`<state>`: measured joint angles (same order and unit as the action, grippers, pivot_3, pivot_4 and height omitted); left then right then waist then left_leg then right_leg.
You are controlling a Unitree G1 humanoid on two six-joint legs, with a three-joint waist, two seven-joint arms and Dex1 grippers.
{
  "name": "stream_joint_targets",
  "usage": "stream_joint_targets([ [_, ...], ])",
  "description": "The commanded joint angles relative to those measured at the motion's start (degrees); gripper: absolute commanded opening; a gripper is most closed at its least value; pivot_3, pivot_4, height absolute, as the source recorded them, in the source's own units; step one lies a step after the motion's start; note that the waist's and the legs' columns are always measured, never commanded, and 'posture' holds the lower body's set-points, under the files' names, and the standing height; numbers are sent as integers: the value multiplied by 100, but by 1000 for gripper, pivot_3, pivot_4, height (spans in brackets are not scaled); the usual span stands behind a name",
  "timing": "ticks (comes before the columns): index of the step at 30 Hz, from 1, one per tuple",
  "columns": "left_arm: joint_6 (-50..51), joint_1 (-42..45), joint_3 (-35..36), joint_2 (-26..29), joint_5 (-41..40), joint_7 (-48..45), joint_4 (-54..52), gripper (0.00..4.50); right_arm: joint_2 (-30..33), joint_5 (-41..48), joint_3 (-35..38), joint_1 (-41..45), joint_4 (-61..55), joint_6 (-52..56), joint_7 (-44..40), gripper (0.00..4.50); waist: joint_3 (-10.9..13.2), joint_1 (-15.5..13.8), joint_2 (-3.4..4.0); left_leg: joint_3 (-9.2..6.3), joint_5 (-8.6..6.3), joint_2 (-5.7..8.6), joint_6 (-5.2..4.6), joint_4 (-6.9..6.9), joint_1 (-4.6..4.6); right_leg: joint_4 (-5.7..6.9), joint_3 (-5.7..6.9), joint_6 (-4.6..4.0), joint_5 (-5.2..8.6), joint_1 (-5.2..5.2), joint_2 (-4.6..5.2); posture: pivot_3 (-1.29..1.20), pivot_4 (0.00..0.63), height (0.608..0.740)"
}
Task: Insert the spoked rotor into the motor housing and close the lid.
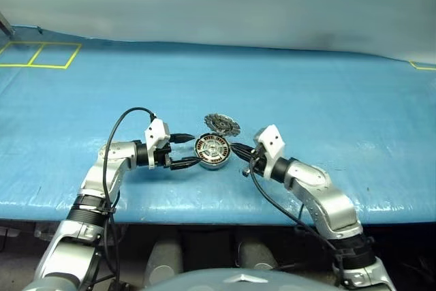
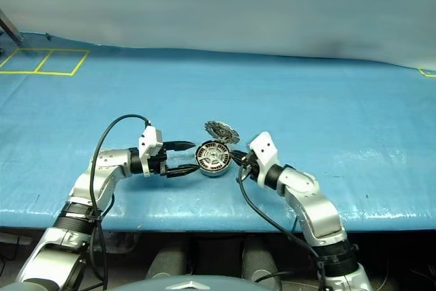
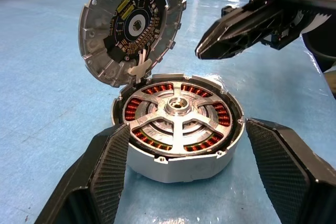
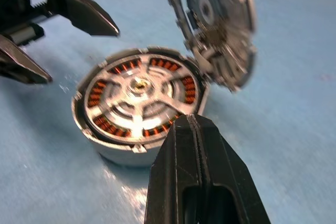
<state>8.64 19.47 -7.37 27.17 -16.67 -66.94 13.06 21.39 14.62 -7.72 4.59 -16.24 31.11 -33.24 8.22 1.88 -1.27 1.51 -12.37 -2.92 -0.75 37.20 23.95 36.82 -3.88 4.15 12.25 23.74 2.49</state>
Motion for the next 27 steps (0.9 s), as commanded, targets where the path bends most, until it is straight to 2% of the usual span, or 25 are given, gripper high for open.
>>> stream_joint_targets([
  [1, 225, 17, 97, 13, -213, -49, -226, 3805, 114, -110, 367, 62, -136, 261, 396, 0, 0, 10, 0, 0, 0, 0, 0, 0, -1, 1, 0, 1, 1, 0, 0, 0, 150, 740],
  [7, 220, -26, 110, 9, -259, -6, -329, 3805, -181, -340, 595, 668, 297, 61, 1065, 0, 7, 24, -2, 2, 0, 0, 0, -1, -1, 0, -1, 18, 11, 1, 0, 0, 150, 740],
  [10, 78, -54, 122, -25, -344, -134, -291, 3805, -372, -235, 596, 1125, 788, -84, 976, 0, 10, 26, -1, 2, 0, 0, 0, -3, 0, 0, 0, 17, 11, 2, -1, 0, 150, 740],
  [18, 96, -177, 187, 1, -639, -389, -378, 3805, -598, 219, 615, 1861, 1691, -345, 228, 0, 26, 19, 1, -3, 0, 3, -1, -8, 10, -6, 0, -6, -3, 2, -1, 0, 150, 740],
  [27, 410, -398, 268, 156, -853, -486, -620, 3805, -704, 782, 491, 2094, 1628, -269, -607, 0, 32, 29, 6, -4, 0, 1, -1, -9, 7, -3, 0, -5, -3, 3, -3, 0, 150, 740],
])
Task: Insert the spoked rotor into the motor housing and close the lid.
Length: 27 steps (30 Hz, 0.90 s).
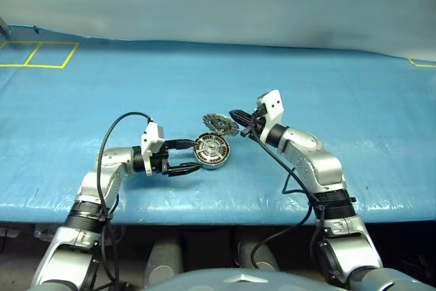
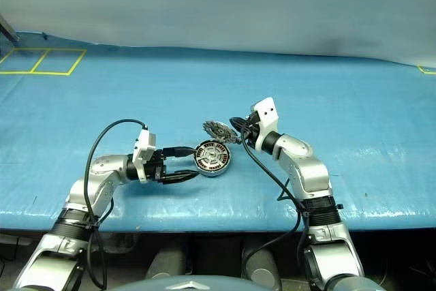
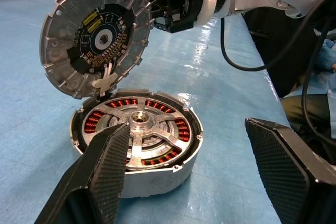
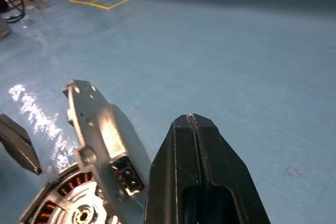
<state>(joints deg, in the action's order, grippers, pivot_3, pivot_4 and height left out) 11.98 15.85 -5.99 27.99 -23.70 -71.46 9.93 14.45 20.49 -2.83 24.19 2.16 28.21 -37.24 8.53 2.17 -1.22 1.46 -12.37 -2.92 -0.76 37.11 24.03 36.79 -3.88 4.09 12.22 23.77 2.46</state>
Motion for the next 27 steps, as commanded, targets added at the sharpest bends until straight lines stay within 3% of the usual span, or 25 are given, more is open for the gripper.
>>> stream_joint_targets([
  [1, 105, -60, 147, 86, -162, -17, -343, 3805, -12, 212, -49, 129, -250, 52, -250, 0, 1, -1, 1, 0, 0, 0, 0, 0, 0, 0, 0, 0, 0, 0, 0, 0, 150, 740],
  [15, 334, -193, 604, 443, -289, 188, -504, 3805, -136, 64, -795, -470, -692, 249, -313, 0, 2, 0, 3, 1, 0, -2, 1, -5, 0, 0, 2, -4, 6, 5, 0, 0, 150, 740],
  [27, 675, -40, 655, 233, -416, 513, -526, 3805, -503, -257, -933, -717, -169, 27, 21, 0, 3, 0, 2, 1, 0, -2, 1, -5, 0, 1, 3, -3, 7, 5, 0, 0, 150, 740],
])
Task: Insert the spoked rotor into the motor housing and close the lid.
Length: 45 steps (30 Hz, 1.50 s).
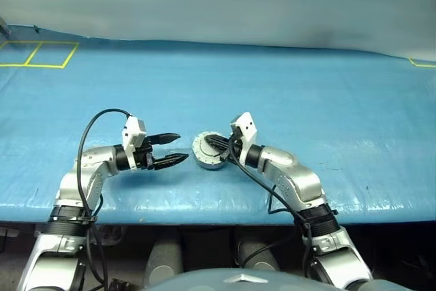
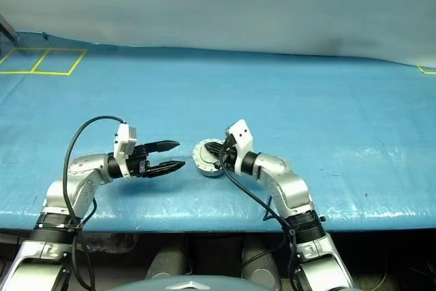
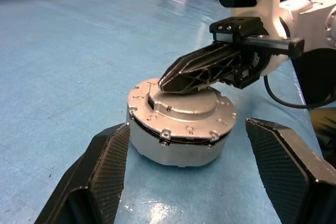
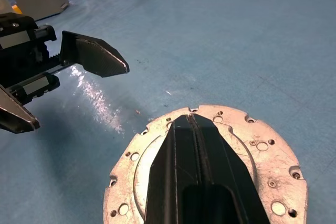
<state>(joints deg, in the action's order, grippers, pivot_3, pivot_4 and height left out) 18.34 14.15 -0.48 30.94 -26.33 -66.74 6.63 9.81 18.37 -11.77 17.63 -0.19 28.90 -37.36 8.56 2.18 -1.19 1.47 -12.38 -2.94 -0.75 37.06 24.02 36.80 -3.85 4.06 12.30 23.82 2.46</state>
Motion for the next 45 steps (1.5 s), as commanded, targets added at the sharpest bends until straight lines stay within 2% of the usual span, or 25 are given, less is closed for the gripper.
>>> stream_joint_targets([
  [1, 32, 165, 90, -92, -154, 46, -184, 3983, -44, -75, -37, -73, 116, -61, 56, 0, 0, -1, 0, 0, 0, 0, 0, 0, 0, 0, 0, 0, 0, 0, 0, 0, 150, 740],
  [4, 49, 247, 32, -158, -165, 34, -172, 4471, -59, -156, -32, -103, 225, -108, 143, 0, -1, 0, -1, 0, 0, 0, 0, 1, -4, 1, 0, 1, 1, -3, 0, 0, 150, 740],
  [17, -114, 489, -133, -466, 84, 201, 120, 4471, -44, -207, 6, -221, 114, -178, 259, 0, -1, -1, -2, 0, 0, -1, 0, 2, -14, 1, 0, 20, 12, -12, 0, 0, 150, 740],
  [22, -94, 572, -181, -490, 122, 169, 235, 2925, -34, -204, 8, -241, 89, -190, 295, 0, -1, -1, -2, 0, 0, 0, 0, 2, -13, 0, 0, 20, 12, -12, 0, 0, 150, 740],
  [30, -120, 607, -221, -499, 165, 119, 291, 186, -20, -190, 19, -335, -121, -181, 360, 0, -1, -3, -2, 0, 0, 0, 1, 0, -12, -1, 0, 20, 13, -11, 0, 0, 150, 740],
  [31, -115, 606, -221, -497, 164, 119, 290, 20, -19, -192, 22, -343, -135, -187, 366, 0, -1, -4, -2, -1, 0, 0, 1, -1, -12, -1, 0, 20, 13, -10, 0, 0, 150, 740],
  [36, -154, 561, -205, -490, 276, 312, 259, 20, -58, -202, 64, -377, -281, -349, 455, 0, -1, -4, -2, 0, 0, 0, 1, 0, -11, -1, 0, 20, 13, -10, 1, 0, 150, 740],
  [41, -240, 475, -170, -483, 352, 347, 348, 20, -11, -6, 18, -398, -381, -251, 188, 0, 0, -4, -2, -1, 0, 0, 1, -1, -9, -2, 0, 19, 13, -7, 1, 0, 150, 740],
  [45, -290, 425, -175, -483, 392, 376, 353, 0, 58, -125, -102, -365, -369, -308, 91, 1247, 0, -4, -2, -1, -1, 0, 1, -3, -7, -2, 0, 18, 14, -5, 1, 0, 150, 740],
])
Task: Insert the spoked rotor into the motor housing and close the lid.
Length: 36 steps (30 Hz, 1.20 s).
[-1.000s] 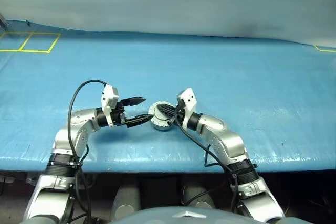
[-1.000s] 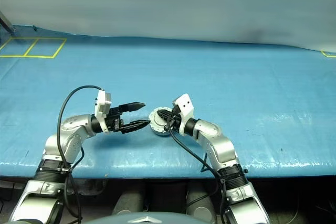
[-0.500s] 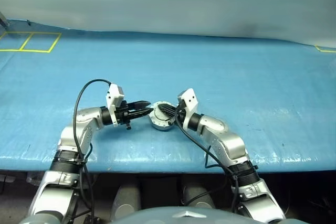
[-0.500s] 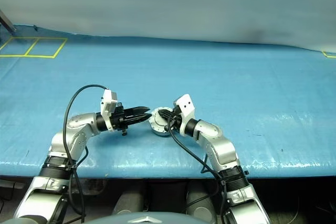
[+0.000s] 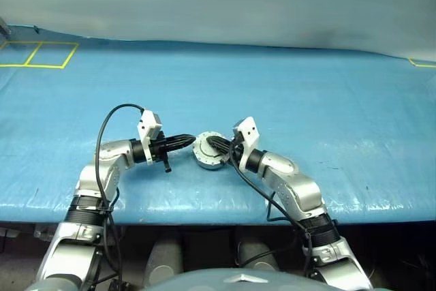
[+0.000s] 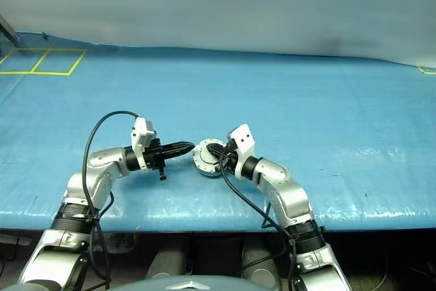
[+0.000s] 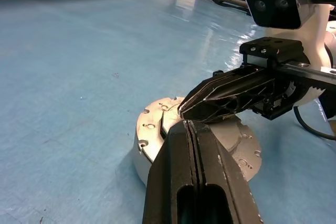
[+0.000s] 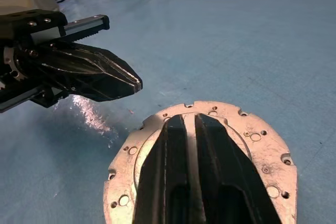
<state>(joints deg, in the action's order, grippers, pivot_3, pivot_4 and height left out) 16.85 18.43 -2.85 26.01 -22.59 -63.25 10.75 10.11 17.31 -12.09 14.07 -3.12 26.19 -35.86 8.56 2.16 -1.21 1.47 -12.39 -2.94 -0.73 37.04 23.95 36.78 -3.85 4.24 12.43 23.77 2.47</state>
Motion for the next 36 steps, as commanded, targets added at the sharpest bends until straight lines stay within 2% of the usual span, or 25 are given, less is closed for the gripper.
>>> stream_joint_targets([
  [1, -138, -14, 64, 11, 19, 42, -81, 0, 26, -22, -88, -3, -101, -56, -83, 1582, 0, -2, 0, 0, 0, 0, 0, 0, 0, 0, 0, 0, 0, 0, 0, 0, 150, 740],
  [10, -219, -63, 61, 29, 41, 96, -82, 0, 26, -293, -205, 43, 102, -214, 14, 4478, 0, -2, 0, 0, 0, 0, 1, 1, 0, 0, 1, 0, 0, 0, 1, 0, 150, 740],
  [18, -295, -90, 70, 41, 101, 93, -19, 0, 143, -844, -481, 72, 366, -572, 129, 4478, 0, 3, 0, 1, 0, -1, 1, -1, 1, 0, 1, -1, 1, 3, 0, 0, 150, 740],
  [27, -353, -116, 141, 57, 132, 186, -44, 0, 101, -842, -393, 51, 432, -719, 107, 4478, 0, 5, 0, 1, 0, -3, 1, 0, -3, 1, 1, -2, 1, 1, 0, 0, 150, 740],
  [28, -361, -117, 147, 59, 131, 193, -30, 0, 119, -845, -398, 55, 410, -707, 95, 4104, 0, 5, 0, 1, 0, -3, 1, 0, -3, 1, 1, -2, 1, 1, 0, 0, 150, 740],
  [30, -364, -121, 152, 59, 130, 212, -35, 0, 148, -864, -415, 61, 378, -688, 87, 3649, 0, 3, 0, 1, 0, -2, 1, 0, -2, 1, 1, -2, 1, 1, 1, 0, 150, 740],
  [35, -356, -145, 161, 55, 124, 249, -88, 0, 156, -828, -407, 49, 321, -672, 69, 3649, 0, 1, 0, 2, 0, -2, 1, 0, -2, 1, 1, -2, 1, 1, 1, 0, 150, 740],
  [36, -363, -147, 161, 54, 127, 256, -92, 0, 159, -842, -411, 47, 321, -673, 82, 3305, 0, 0, 0, 1, 0, -3, 1, 0, -2, 1, 1, -2, 1, 1, 1, 0, 150, 740],
])
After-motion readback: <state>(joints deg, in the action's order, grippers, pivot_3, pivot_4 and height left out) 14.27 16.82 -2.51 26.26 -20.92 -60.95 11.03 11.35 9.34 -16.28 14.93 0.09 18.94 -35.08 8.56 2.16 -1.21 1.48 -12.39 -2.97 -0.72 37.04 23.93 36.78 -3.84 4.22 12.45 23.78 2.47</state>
